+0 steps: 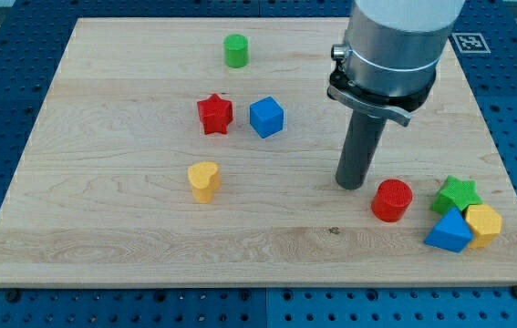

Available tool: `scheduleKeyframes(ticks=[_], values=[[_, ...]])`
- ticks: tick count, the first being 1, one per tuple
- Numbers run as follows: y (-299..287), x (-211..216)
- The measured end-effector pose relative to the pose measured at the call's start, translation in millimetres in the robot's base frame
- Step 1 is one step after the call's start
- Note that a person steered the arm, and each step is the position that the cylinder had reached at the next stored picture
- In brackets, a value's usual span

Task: Move your arm towards yellow heart

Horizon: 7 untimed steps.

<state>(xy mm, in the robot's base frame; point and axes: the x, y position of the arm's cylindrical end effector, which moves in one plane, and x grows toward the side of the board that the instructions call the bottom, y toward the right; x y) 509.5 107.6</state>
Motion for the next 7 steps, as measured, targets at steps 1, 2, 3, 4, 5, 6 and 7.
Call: scheduleKeyframes(ticks=[1,2,3,4,5,6,7], values=[[14,11],[24,27],[47,27],[31,31],[-50,43],[-130,49],[-158,54]])
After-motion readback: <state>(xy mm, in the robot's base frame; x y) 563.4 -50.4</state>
